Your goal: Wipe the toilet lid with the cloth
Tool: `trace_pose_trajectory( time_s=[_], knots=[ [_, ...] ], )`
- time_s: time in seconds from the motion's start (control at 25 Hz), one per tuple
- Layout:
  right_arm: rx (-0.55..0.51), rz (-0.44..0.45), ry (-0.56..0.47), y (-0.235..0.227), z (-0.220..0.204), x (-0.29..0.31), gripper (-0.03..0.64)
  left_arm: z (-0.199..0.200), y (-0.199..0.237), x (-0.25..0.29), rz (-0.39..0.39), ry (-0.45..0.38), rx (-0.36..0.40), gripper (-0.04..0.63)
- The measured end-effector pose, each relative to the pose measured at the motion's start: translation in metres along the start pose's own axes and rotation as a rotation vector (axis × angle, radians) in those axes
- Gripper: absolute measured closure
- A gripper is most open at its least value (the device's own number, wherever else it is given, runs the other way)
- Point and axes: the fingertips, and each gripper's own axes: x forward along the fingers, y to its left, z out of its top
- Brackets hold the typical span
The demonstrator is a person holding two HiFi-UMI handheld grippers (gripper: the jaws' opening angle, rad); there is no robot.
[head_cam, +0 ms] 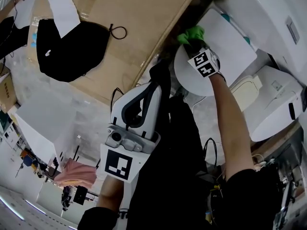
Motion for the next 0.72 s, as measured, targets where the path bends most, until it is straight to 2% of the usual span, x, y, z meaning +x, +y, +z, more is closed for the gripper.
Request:
trace_pose_trajectory(
  time_s=[0.48,0.72],
  knots=[
    [-0.202,0.081,-0.010,0.077,-0.026,-0.005,0.566,-0.039,-0.034,-0.061,0.085,-0.044,-0.023,0.597],
    [-0.324,0.145,0.017,0.121,-0.048,-0.011,0.566,-0.055,-0.048,-0.088,0.117,-0.053,-0.038,0.597]
  ],
)
